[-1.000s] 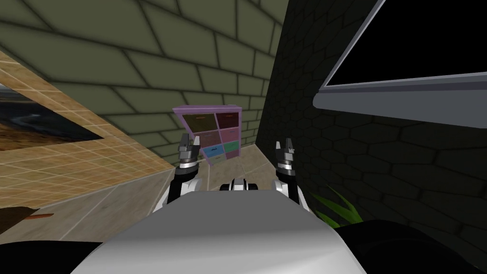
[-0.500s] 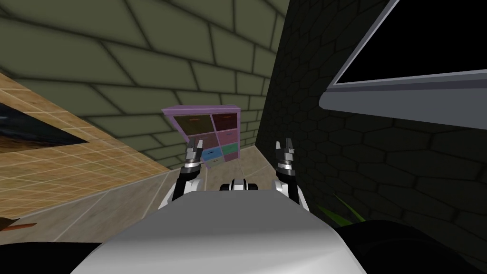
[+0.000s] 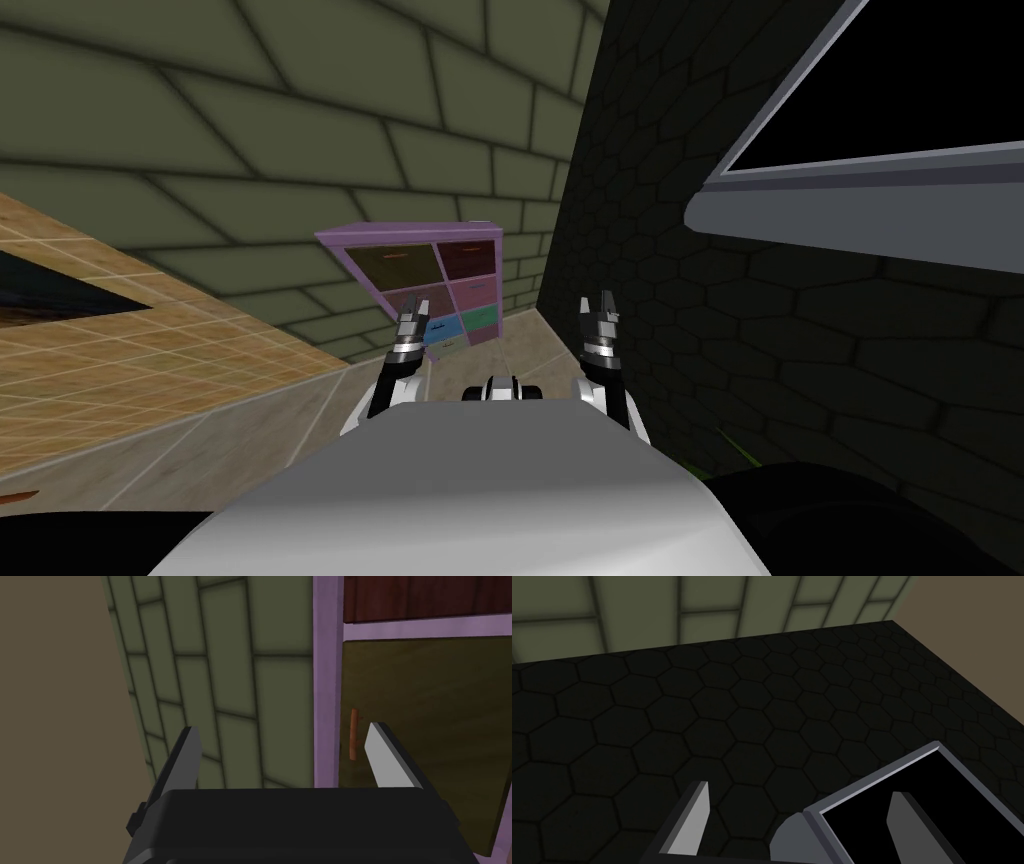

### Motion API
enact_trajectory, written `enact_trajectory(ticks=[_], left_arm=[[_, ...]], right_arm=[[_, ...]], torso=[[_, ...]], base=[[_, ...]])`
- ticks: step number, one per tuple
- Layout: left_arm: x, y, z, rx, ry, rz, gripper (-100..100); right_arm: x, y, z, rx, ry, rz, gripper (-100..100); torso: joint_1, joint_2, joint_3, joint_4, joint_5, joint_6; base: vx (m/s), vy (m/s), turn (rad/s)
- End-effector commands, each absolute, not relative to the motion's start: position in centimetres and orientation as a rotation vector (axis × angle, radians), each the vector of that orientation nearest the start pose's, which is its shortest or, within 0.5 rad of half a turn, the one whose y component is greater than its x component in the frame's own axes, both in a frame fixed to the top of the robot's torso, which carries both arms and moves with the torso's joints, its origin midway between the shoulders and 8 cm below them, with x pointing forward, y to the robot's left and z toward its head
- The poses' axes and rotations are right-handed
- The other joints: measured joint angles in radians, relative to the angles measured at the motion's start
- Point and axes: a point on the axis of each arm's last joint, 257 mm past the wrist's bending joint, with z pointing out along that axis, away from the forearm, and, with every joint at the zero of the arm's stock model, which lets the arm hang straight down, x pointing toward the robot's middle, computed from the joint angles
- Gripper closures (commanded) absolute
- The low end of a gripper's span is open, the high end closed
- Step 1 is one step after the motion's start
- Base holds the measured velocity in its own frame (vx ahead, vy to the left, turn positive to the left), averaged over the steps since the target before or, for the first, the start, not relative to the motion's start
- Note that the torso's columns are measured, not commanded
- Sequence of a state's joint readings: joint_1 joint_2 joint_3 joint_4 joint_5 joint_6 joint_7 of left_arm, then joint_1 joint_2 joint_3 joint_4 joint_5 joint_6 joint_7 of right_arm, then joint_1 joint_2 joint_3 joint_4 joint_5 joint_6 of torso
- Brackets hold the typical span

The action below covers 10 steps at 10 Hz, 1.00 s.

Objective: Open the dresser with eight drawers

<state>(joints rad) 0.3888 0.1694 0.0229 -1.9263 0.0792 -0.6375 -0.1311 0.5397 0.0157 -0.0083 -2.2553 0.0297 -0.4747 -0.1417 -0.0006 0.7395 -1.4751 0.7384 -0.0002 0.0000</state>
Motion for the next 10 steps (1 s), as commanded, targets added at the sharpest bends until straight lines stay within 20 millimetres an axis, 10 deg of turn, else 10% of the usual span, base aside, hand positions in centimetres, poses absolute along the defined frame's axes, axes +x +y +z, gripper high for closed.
enact_trajectory(ticks=[1, 10], left_arm=[[39.5, 30.2, -8.9, -0.648, 0.835, -1.167, -100], [41.5, 32.7, -16.7, -0.766, 0.947, -1.087, -100]], right_arm=[[34.9, -28.7, -0.4, 0.777, 0.631, 1.37, 0], [34.9, -28.7, -0.4, 0.777, 0.631, 1.37, 0]], torso=[[0.0, 0.0, 0.0, 0.0, 0.0, 0.0], [0.001, -0.001, -0.001, 0.0, 0.0, 0.0]], base=[[0.104, -0.029, 0.002], [0.123, -0.034, 0.001]])
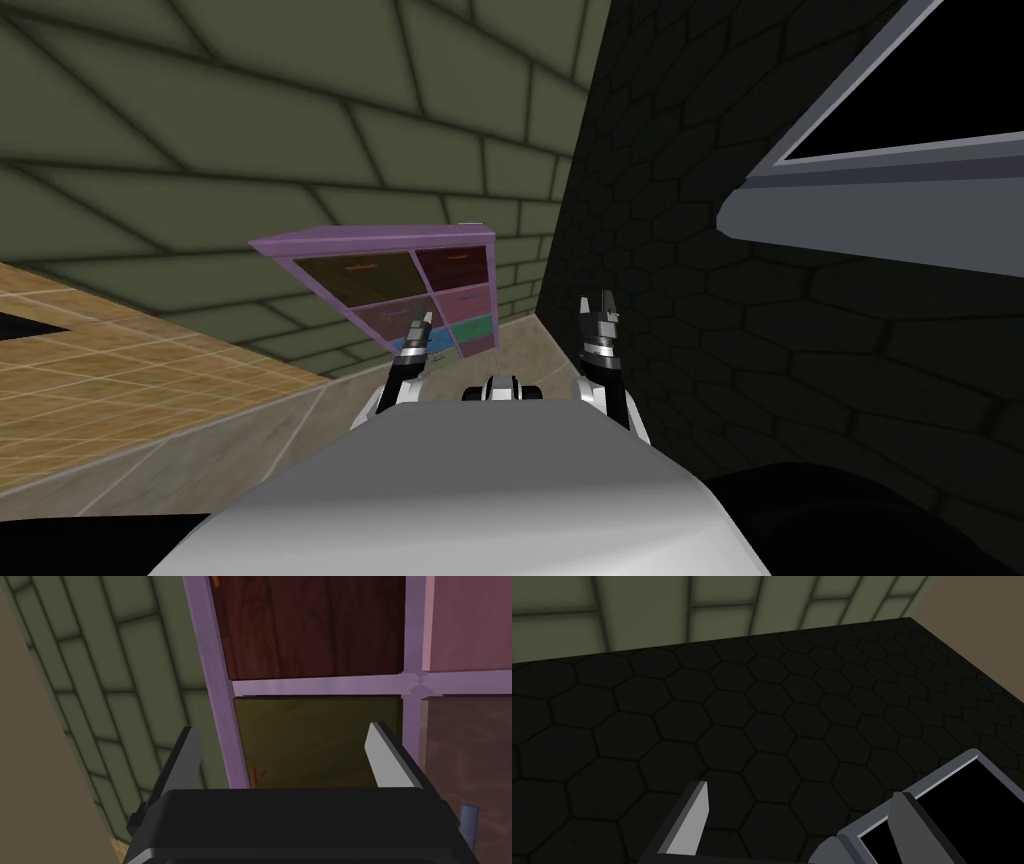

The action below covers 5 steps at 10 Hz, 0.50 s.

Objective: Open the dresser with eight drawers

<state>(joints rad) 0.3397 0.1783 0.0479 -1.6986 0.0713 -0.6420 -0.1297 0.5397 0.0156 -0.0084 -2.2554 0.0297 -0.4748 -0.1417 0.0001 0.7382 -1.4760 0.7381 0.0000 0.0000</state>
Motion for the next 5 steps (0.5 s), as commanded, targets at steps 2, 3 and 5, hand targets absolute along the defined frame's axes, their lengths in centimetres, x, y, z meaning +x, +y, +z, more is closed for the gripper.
enact_trajectory(ticks=[2, 3, 5], left_arm=[[41.8, 33.3, -19.0, -0.806, 0.971, -1.067, -100], [41.9, 33.5, -20.0, -0.827, 0.98, -1.058, -100], [42.1, 33.8, -22.2, -0.874, 0.995, -1.043, -100]], right_arm=[[34.9, -28.7, -0.4, 0.777, 0.631, 1.37, 0], [34.9, -28.7, -0.4, 0.777, 0.631, 1.37, 0], [34.9, -28.7, -0.4, 0.777, 0.631, 1.37, 0]], torso=[[-0.001, 0.0, 0.0, 0.0, 0.0, 0.0], [-0.002, -0.001, 0.0, 0.0, 0.0, 0.0], [0.0, -0.001, -0.001, 0.0, 0.0, 0.0]], base=[[0.142, -0.052, 0.0], [0.175, -0.053, 0.004], [0.156, -0.05, 0.001]])
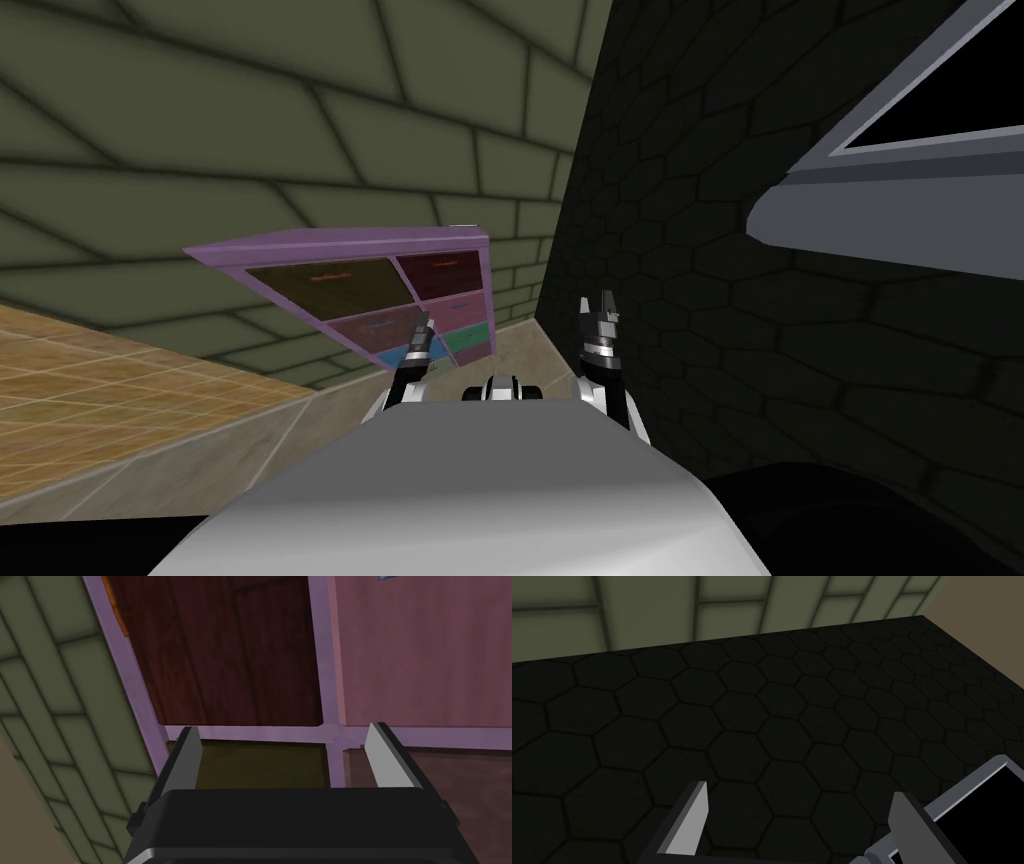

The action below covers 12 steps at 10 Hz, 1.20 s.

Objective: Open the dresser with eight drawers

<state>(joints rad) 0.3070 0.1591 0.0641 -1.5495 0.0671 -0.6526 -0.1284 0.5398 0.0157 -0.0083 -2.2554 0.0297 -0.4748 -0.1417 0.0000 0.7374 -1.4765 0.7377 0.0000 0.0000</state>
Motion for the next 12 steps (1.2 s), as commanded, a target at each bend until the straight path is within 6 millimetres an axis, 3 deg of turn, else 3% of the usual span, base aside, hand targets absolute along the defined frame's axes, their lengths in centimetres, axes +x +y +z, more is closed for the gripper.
enact_trajectory(ticks=[1, 7, 12], left_arm=[[42.1, 33.8, -23.2, -0.899, 0.999, -1.038, -100], [42.2, 31.2, -27.8, -1.081, 0.951, -1.062, -100], [42.8, 31.1, -27.1, -1.087, 0.944, -1.066, -100]], right_arm=[[34.9, -28.7, -0.4, 0.777, 0.631, 1.37, 0], [34.9, -28.7, -0.4, 0.777, 0.631, 1.37, 0], [34.9, -28.7, -0.4, 0.777, 0.631, 1.37, 0]], torso=[[0.001, 0.001, 0.001, 0.001, 0.0, 0.0], [0.001, 0.002, 0.001, 0.001, 0.0, 0.0], [0.001, -0.001, -0.001, 0.0, 0.0, 0.0]], base=[[0.124, -0.037, 0.002], [0.101, -0.033, 0.001], [0.037, -0.001, 0.0]])
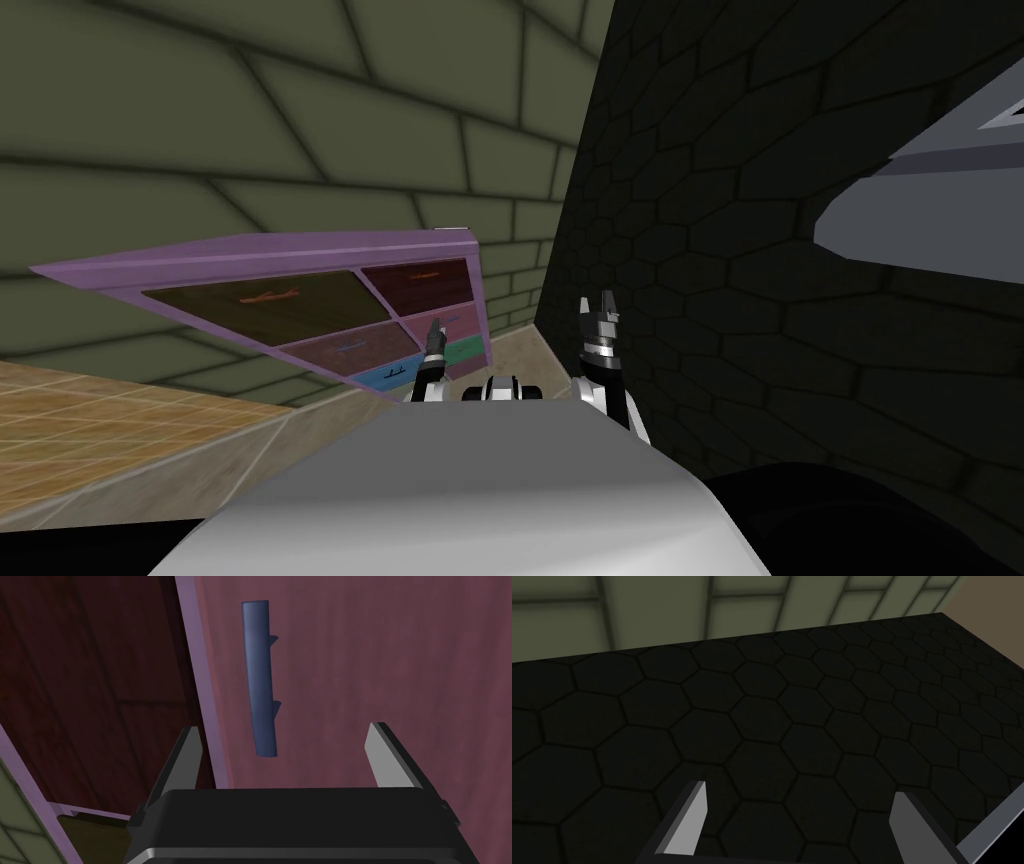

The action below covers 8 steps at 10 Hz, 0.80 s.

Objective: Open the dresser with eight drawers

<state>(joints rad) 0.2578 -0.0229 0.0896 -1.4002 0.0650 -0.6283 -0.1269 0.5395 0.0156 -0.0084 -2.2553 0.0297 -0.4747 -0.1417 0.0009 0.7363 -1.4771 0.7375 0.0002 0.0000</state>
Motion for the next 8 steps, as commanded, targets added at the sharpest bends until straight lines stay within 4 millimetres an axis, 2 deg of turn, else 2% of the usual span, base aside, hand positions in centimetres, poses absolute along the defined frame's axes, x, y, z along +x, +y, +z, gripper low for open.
enact_trajectory(ticks=[1, 2, 3, 8], left_arm=[[42.2, 31.0, -27.8, -1.089, 0.945, -1.065, 100], [42.5, 31.1, -27.5, -1.09, 0.947, -1.065, 100], [42.6, 32.0, -26.9, -1.048, 0.963, -1.055, -100], [42.7, 34.8, -26.3, -0.979, 1.029, -1.008, -100]], right_arm=[[34.9, -28.7, -0.4, 0.777, 0.631, 1.37, 0], [34.9, -28.7, -0.4, 0.777, 0.631, 1.37, 0], [34.9, -28.7, -0.4, 0.777, 0.631, 1.37, 0], [34.9, -28.7, -0.4, 0.777, 0.631, 1.37, 0]], torso=[[-0.001, 0.002, 0.001, 0.0, 0.0, 0.0], [-0.001, 0.005, 0.003, 0.001, 0.0, 0.0], [0.002, -0.002, 0.001, -0.003, 0.003, 0.001], [0.002, -0.002, -0.001, 0.0, 0.0, 0.0]], base=[[-0.034, -0.001, 0.0], [-0.026, -0.001, 0.012], [-0.015, -0.014, 0.005], [0.003, -0.019, 0.017]])
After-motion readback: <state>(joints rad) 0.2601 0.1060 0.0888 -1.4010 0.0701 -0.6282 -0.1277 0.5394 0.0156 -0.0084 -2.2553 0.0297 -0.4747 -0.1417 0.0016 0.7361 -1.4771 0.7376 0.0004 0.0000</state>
